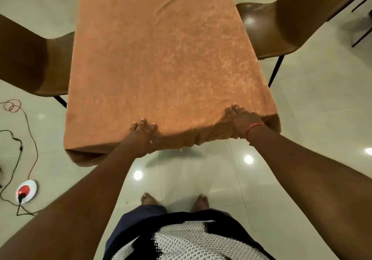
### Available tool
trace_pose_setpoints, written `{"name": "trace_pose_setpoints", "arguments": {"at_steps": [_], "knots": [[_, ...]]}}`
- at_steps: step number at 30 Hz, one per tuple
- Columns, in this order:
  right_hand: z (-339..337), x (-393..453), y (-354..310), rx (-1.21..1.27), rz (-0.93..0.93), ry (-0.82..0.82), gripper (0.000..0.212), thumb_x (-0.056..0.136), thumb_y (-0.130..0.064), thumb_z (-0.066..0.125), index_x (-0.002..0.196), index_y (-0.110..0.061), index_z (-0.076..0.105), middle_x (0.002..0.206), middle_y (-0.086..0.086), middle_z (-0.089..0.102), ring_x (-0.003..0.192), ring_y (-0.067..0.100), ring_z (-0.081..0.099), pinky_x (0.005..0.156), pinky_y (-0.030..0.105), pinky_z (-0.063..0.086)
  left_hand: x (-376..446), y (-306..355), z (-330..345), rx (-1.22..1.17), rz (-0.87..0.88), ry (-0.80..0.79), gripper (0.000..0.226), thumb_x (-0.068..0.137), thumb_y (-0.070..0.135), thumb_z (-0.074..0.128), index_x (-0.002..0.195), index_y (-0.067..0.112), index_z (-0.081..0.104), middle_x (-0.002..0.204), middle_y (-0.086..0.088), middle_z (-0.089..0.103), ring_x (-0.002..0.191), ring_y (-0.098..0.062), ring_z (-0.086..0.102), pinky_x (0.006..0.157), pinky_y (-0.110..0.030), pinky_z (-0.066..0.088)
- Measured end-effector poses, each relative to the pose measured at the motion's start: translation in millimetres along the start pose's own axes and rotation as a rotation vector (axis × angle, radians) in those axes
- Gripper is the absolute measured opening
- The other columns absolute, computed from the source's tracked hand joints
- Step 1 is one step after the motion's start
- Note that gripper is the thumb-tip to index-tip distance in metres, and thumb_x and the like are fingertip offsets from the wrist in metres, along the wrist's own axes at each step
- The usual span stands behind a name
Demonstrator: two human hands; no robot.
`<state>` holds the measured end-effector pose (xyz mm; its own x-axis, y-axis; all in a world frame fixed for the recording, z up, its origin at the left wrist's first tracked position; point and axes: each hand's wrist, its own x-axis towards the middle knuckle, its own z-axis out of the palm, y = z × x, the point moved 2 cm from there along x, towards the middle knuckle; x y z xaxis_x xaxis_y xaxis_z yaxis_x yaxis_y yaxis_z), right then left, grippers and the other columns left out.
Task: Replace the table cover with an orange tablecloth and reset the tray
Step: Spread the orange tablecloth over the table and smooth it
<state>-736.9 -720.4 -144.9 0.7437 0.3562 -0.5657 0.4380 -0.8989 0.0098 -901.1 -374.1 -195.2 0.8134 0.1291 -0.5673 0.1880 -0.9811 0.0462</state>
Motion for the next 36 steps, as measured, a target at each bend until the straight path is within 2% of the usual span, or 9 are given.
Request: {"name": "trace_pose_setpoints", "arguments": {"at_steps": [5,8,12,15,17,20,24,28,36], "knots": [[-1,1,-31,0.001,0.046,0.070,0.066,0.091,-0.012,0.053,0.151,-0.011,0.027,0.159,0.019,0.022,0.144,0.042,0.027,0.114,0.058,0.029,-33,-3,-8,-0.089,-0.027,0.091,0.068,0.100,0.032,0.046,0.158,0.026,0.011,0.164,-0.015,-0.005,0.151,-0.036,0.000,0.122,-0.046,0.010],[-1,-1,-68,0.011,-0.015,0.096,0.070,0.088,-0.012,0.061,0.151,-0.014,0.028,0.158,0.015,0.024,0.143,0.039,0.028,0.115,0.055,0.030,-55,-30,1,-0.134,-0.103,0.090,0.066,0.101,0.035,0.042,0.157,0.027,0.009,0.164,-0.015,-0.003,0.151,-0.036,-0.001,0.122,-0.051,0.012],[-7,0,-136,0.043,-0.077,0.027,0.095,0.077,-0.039,0.078,0.153,-0.016,0.025,0.159,0.011,0.021,0.144,0.035,0.026,0.115,0.051,0.029,-83,-74,2,-0.173,-0.195,0.091,0.061,0.101,0.042,0.039,0.156,0.030,0.014,0.165,-0.008,0.001,0.151,-0.034,0.003,0.120,-0.053,0.015],[-23,4,-208,0.036,-0.146,0.020,0.085,0.087,-0.034,0.062,0.156,-0.015,0.016,0.163,0.010,0.014,0.148,0.032,0.021,0.118,0.048,0.025,-92,-119,6,-0.175,-0.217,0.119,0.060,0.100,0.047,0.036,0.155,0.031,0.018,0.165,-0.006,0.006,0.150,-0.033,0.007,0.119,-0.054,0.017],[-33,7,-270,0.033,-0.211,0.027,0.082,0.089,-0.044,0.047,0.158,-0.015,0.013,0.165,0.010,0.010,0.150,0.030,0.017,0.120,0.046,0.022,-96,-157,8,-0.183,-0.217,0.142,0.059,0.100,0.048,0.034,0.154,0.030,0.020,0.165,-0.004,0.008,0.150,-0.032,0.010,0.118,-0.053,0.017],[-34,12,-370,-0.006,-0.308,0.052,0.096,0.082,-0.050,0.058,0.158,-0.017,0.009,0.165,0.007,0.009,0.151,0.029,0.015,0.122,0.045,0.020,-109,-216,13,-0.203,-0.204,0.143,0.061,0.099,0.054,0.028,0.154,0.030,0.020,0.165,-0.002,0.008,0.151,-0.028,0.010,0.118,-0.054,0.015],[-24,26,-527,0.026,-0.415,0.067,0.067,0.096,-0.038,0.043,0.155,-0.018,0.020,0.164,0.006,0.016,0.150,0.026,0.017,0.121,0.045,0.020,-143,-340,32,-0.224,-0.292,0.093,0.067,0.098,0.062,0.021,0.156,0.031,0.011,0.165,0.000,0.007,0.152,-0.025,0.008,0.119,-0.054,0.010],[-21,31,-663,0.034,-0.537,0.026,0.062,0.097,-0.035,0.046,0.153,-0.019,0.026,0.165,0.009,0.012,0.151,0.029,0.015,0.121,0.046,0.018,-185,-469,52,-0.230,-0.429,0.062,0.070,0.097,0.064,0.021,0.157,0.030,0.006,0.166,0.000,0.004,0.152,-0.025,0.007,0.119,-0.055,0.009],[-47,74,-813,0.073,-0.576,-0.037,0.062,0.101,-0.040,0.042,0.156,-0.018,0.022,0.166,0.010,0.011,0.152,0.031,0.013,0.122,0.047,0.015,-191,-616,40,-0.316,-0.492,0.075,0.073,0.096,0.066,0.019,0.157,0.029,0.003,0.166,-0.001,0.002,0.152,-0.024,0.006,0.119,-0.054,0.010]]}}
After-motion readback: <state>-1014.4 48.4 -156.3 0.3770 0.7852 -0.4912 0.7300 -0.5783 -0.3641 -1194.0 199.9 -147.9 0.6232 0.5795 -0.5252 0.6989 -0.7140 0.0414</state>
